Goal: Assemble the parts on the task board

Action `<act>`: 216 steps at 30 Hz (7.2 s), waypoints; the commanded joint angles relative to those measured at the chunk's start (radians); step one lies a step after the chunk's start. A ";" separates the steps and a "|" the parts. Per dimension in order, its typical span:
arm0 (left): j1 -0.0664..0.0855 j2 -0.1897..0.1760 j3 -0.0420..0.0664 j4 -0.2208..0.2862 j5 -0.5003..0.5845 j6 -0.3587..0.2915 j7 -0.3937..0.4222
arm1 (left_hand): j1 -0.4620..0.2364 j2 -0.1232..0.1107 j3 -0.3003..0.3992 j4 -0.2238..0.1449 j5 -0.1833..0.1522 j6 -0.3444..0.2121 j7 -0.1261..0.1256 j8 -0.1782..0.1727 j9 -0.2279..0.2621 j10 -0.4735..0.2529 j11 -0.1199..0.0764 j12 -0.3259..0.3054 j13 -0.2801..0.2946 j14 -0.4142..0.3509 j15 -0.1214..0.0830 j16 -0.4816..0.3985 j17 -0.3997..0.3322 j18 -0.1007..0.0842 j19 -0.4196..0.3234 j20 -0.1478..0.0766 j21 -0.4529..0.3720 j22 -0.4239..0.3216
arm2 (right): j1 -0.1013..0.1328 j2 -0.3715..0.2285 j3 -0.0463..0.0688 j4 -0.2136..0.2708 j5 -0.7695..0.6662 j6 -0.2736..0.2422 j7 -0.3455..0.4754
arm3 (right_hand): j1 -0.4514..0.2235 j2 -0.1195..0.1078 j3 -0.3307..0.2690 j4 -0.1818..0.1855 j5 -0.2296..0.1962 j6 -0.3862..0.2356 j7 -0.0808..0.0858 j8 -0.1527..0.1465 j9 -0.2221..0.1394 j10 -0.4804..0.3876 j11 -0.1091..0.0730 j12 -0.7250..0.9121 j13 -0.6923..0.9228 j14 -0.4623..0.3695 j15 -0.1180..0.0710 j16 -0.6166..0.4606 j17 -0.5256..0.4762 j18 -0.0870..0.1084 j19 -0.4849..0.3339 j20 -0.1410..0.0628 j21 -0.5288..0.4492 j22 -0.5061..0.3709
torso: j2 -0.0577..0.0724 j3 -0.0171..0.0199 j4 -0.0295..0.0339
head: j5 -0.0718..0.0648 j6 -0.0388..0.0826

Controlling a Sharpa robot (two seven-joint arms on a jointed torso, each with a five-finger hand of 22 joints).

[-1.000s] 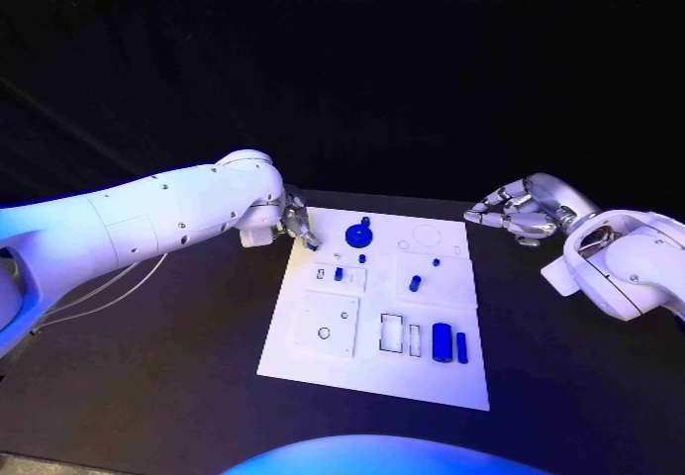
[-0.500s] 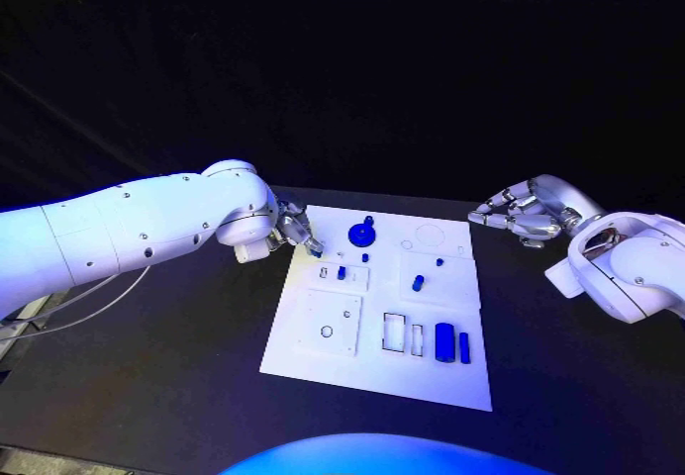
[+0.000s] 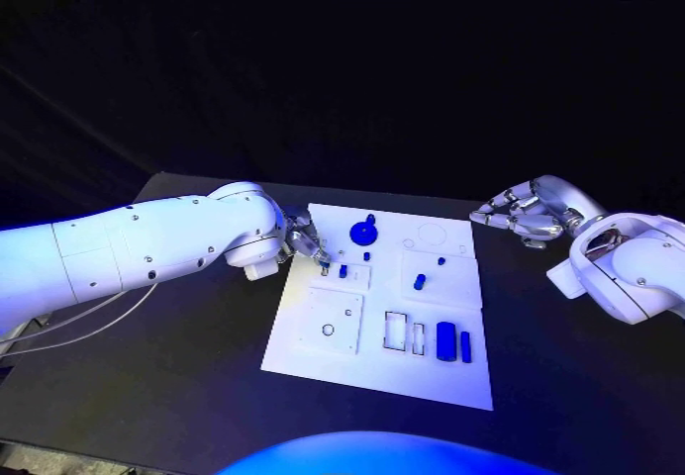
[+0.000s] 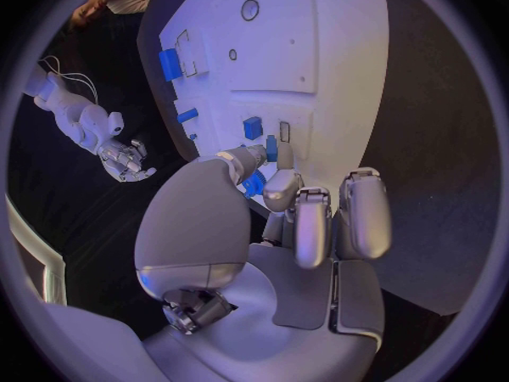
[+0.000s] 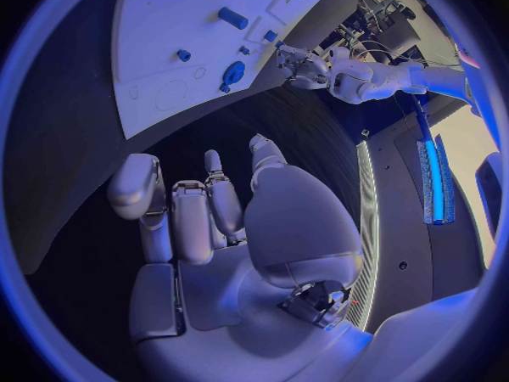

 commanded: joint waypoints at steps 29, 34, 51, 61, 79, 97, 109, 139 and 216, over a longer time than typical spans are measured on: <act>-0.011 0.027 -0.004 -0.006 -0.172 0.077 -0.004 | -0.038 -0.017 0.204 -0.192 0.000 0.016 -0.022 0.034 0.012 0.020 -0.010 0.003 0.001 0.073 -0.014 -0.003 0.146 0.005 0.016 -0.006 0.016 0.019 | -0.002 -0.004 0.000 0.004 -0.002 0.005 0.004 | 0.002 0.008 -0.001 0.002 0.005 -0.005 -0.003 0.007 0.001 -0.001 -0.005 0.001 0.002 0.042 -0.008 -0.005 -0.001 0.009 0.001 -0.008 -0.003 -0.001 | 0.001 0.0008 -0.0010 | 0.001 -0.009; -0.012 0.033 -0.005 -0.011 -0.175 0.088 -0.005 | -0.041 -0.018 0.205 -0.192 0.000 0.016 -0.022 0.036 0.012 0.022 -0.011 0.006 0.005 0.073 -0.014 -0.003 0.146 0.005 0.015 -0.006 0.015 0.018 | -0.002 -0.004 0.000 0.004 -0.002 0.004 0.004 | 0.002 0.008 -0.001 0.002 0.005 -0.005 -0.003 0.007 0.001 -0.001 -0.005 0.001 0.002 0.042 -0.008 -0.005 -0.001 0.009 0.001 -0.008 -0.003 -0.001 | 0.001 0.0002 -0.0013 | 0.002 -0.011; -0.013 0.033 -0.005 -0.006 -0.187 0.124 -0.007 | -0.045 -0.019 0.205 -0.194 0.000 0.018 -0.024 0.040 0.013 0.026 -0.012 0.011 0.011 0.073 -0.015 -0.003 0.145 0.005 0.017 -0.007 0.017 0.021 | -0.002 -0.004 0.000 0.004 -0.002 0.005 0.004 | 0.002 0.008 -0.003 0.004 0.007 -0.006 -0.003 0.009 0.002 -0.001 -0.005 0.001 0.002 0.042 -0.008 -0.005 0.000 0.009 0.001 -0.008 -0.004 -0.001 | 0.001 0.0000 -0.0012 | 0.000 -0.012; -0.014 0.030 -0.005 -0.003 -0.189 0.127 -0.008 | -0.046 -0.019 0.207 -0.194 0.000 0.019 -0.025 0.042 0.013 0.027 -0.013 0.012 0.012 0.073 -0.015 -0.003 0.146 0.005 0.017 -0.007 0.017 0.022 | -0.002 -0.004 0.000 0.003 -0.002 0.005 0.004 | 0.002 0.008 -0.003 0.004 0.007 -0.006 -0.003 0.009 0.002 -0.001 -0.005 0.001 0.002 0.042 -0.008 -0.005 0.000 0.009 0.001 -0.008 -0.004 -0.001 | 0.000 0.0003 -0.0011 | 0.000 -0.013; -0.014 0.031 -0.005 -0.008 -0.188 0.129 -0.011 | -0.063 -0.017 0.215 -0.197 -0.001 0.026 -0.030 0.055 0.014 0.043 -0.017 0.031 0.037 0.073 -0.019 -0.002 0.147 0.002 0.024 -0.008 0.023 0.035 | -0.002 -0.005 0.000 0.005 -0.002 0.005 0.004 | 0.002 0.008 -0.003 0.004 0.007 -0.006 -0.003 0.009 0.002 -0.001 -0.005 0.001 0.002 0.042 -0.008 -0.005 0.000 0.009 0.001 -0.008 -0.004 -0.001 | 0.001 0.0012 -0.0025 | -0.001 -0.015; -0.013 0.042 -0.005 -0.021 -0.185 0.139 -0.011 | -0.149 -0.011 0.104 -0.140 -0.005 0.053 -0.053 0.068 -0.009 0.073 -0.033 0.073 0.095 0.074 -0.030 -0.002 0.147 -0.003 0.038 -0.015 0.035 0.059 | -0.002 -0.007 0.000 0.008 -0.002 0.003 0.005 | 0.002 0.008 -0.003 0.004 0.007 -0.006 -0.003 0.009 0.002 -0.001 -0.005 0.001 0.002 0.042 -0.008 -0.005 0.000 0.009 0.001 -0.008 -0.004 -0.001 | 0.001 0.0009 -0.0014 | -0.006 -0.019; -0.014 0.051 -0.005 -0.033 -0.185 0.142 -0.011 | -0.163 -0.005 0.048 -0.112 -0.006 0.068 -0.058 0.066 -0.024 0.080 -0.037 0.082 0.109 0.075 -0.033 -0.001 0.148 -0.006 0.045 -0.018 0.040 0.070 | -0.002 -0.009 0.000 0.010 -0.002 0.002 0.006 | 0.002 0.008 -0.003 0.004 0.007 -0.006 -0.003 0.009 0.002 -0.001 -0.005 0.001 0.002 0.042 -0.008 -0.005 0.000 0.009 0.001 -0.008 -0.004 -0.001 | 0.000 0.0006 -0.0016 | -0.007 -0.022; -0.014 0.059 -0.005 -0.049 -0.185 0.145 -0.011 | -0.183 0.013 -0.105 -0.032 -0.006 0.095 -0.062 0.057 -0.060 0.091 -0.040 0.097 0.135 0.075 -0.037 -0.001 0.149 -0.009 0.053 -0.022 0.046 0.085 | -0.002 -0.011 0.000 0.011 -0.002 0.001 0.006 | 0.002 0.008 -0.003 0.004 0.007 -0.006 -0.003 0.009 0.002 -0.001 -0.005 0.001 0.002 0.042 -0.008 -0.005 0.000 0.009 0.001 -0.008 -0.004 -0.001 | 0.001 0.0003 -0.0010 | -0.011 -0.021; -0.036 0.170 -0.025 -0.095 -0.599 -0.155 0.435 | 0.223 -0.103 -0.254 -0.060 -0.001 -0.053 0.038 -0.232 -0.370 -0.479 0.093 -0.702 -0.784 -0.119 0.057 -0.234 -0.311 0.106 -0.285 0.056 -0.388 -0.485 | -0.007 -0.006 0.000 -0.003 0.006 -0.001 0.021 | 0.004 0.008 -0.008 0.008 0.009 -0.009 -0.004 0.013 0.003 -0.003 -0.006 -0.001 -0.001 0.041 -0.009 -0.009 -0.005 0.010 0.000 -0.008 -0.011 -0.004 | 0.001 0.0004 -0.0001 | -0.059 0.013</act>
